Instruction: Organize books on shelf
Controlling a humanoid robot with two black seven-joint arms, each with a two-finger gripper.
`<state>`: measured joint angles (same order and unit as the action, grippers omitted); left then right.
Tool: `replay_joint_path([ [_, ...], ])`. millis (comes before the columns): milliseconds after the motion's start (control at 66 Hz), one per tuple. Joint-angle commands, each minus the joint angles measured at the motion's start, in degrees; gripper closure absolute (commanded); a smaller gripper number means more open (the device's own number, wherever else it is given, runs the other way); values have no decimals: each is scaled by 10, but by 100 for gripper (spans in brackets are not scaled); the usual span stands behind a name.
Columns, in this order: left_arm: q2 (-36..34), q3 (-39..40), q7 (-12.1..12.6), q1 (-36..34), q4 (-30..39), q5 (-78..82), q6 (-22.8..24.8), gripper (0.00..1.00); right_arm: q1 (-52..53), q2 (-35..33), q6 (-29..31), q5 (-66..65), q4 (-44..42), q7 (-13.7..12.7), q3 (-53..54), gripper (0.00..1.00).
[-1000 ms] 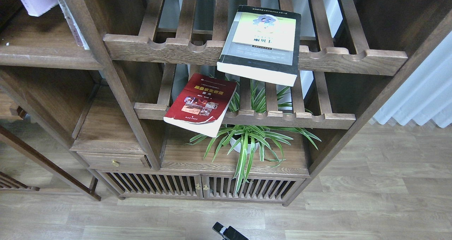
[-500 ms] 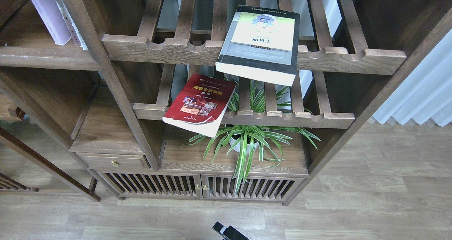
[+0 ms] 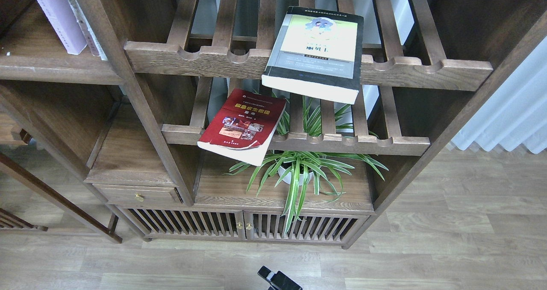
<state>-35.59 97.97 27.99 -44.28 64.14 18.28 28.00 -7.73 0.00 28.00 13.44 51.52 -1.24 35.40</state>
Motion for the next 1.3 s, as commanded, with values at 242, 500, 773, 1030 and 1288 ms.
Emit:
replay_joint_path([
  [242, 4, 87, 0, 190, 101, -83, 0, 5, 0, 0, 0, 0, 9, 0, 0, 1],
  [500, 21, 121, 0, 314, 125, -113, 0, 3, 0, 0, 0, 4, 46, 2, 0, 1],
  [773, 71, 122, 0, 388, 125, -114, 0, 1, 0, 0, 0, 20, 66, 3, 24, 1],
  [1030, 154, 107, 0, 441, 122, -114, 0, 0, 3, 0, 0, 45, 98, 11, 46, 1],
  [1288, 181, 96, 0, 495, 114, -114, 0, 0, 7, 0, 0, 45, 169, 9, 96, 1],
])
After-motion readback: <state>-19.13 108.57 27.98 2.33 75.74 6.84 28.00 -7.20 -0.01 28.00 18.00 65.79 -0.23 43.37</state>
